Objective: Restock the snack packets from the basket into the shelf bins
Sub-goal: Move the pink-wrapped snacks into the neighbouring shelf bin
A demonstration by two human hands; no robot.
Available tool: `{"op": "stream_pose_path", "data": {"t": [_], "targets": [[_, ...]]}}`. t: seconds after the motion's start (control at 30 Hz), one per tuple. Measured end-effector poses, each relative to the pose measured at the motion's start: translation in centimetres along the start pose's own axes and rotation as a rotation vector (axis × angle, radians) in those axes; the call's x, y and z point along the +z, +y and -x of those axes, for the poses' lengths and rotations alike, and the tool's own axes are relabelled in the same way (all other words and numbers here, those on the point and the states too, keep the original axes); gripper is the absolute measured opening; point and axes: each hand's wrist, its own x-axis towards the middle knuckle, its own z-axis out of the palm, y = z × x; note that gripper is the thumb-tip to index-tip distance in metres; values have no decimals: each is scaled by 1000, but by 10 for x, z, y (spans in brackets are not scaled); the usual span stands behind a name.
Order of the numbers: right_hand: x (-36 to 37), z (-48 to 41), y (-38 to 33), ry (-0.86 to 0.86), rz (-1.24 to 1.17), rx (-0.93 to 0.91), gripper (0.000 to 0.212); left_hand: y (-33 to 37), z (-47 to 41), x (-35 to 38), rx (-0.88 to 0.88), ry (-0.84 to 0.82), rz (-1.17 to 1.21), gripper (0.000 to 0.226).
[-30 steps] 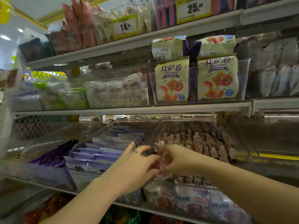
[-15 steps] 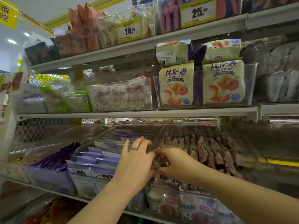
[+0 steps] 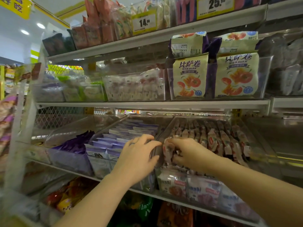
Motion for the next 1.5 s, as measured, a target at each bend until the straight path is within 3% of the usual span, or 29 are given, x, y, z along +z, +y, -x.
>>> {"op": "stream_pose_path", "data": {"t": [0.17,0.23,0.43,0.93,1.1,1.27,1.37,1.5], "targets": [[6,26,-43,368,7,-121,32,-6,50,-12,-40,168,54,37],[20,35,-72,393,-42,-217,25,-15,79,-11,-99,221,83,31],[118,50,-148,103,-188,-365,22,-67,198,17,-373,132,67,25],[468,63,-338,-739,-384,-479,28,-230,527,79,-1173,-465,-22,33],[561,102,-365,-1019,-459,-376,35,-249,598,119,-1365,-729,63,51],[621,139,-378,-1229,-582,-136,61,-260,648,155,-1497,-844,206,82],[640,155,-389,-1262,-694,7,75,-264,665,168,-1556,-758,342,92],[658,164,-405,-1247,-963,297,78,-268,672,181,-1582,-591,425,90]]}}
